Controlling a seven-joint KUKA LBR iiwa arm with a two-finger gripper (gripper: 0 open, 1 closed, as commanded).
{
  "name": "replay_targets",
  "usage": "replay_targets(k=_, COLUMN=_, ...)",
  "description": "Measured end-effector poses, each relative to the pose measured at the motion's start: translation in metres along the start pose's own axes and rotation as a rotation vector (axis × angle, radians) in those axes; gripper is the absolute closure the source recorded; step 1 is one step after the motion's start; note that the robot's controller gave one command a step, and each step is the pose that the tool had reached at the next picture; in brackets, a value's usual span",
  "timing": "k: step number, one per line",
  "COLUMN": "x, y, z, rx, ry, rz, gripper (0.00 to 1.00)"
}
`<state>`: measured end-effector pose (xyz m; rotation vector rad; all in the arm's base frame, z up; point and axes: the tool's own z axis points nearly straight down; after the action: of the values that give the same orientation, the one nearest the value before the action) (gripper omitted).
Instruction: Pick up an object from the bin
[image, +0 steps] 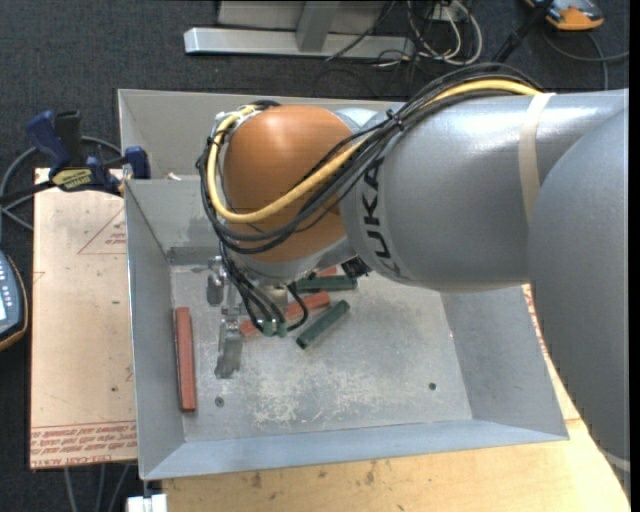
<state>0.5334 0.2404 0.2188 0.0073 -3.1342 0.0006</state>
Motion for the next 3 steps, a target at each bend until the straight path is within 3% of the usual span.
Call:
replay_targets(k=1, x=-0.034, y=-0.001, z=0.120, rx=0.001, ry=-0.004, rz=-0.540, gripper=0.00)
replay_targets(k=2, x=-0.078, y=0.012, z=0.030, rx=0.001, ry=-0.021, rz=-0.716, gripper=0.00)
replay_targets(k=3, x=-0.120, y=-0.041, z=0.086, rx=0.004, ry=-0.007, rz=-0.825, gripper=0.00)
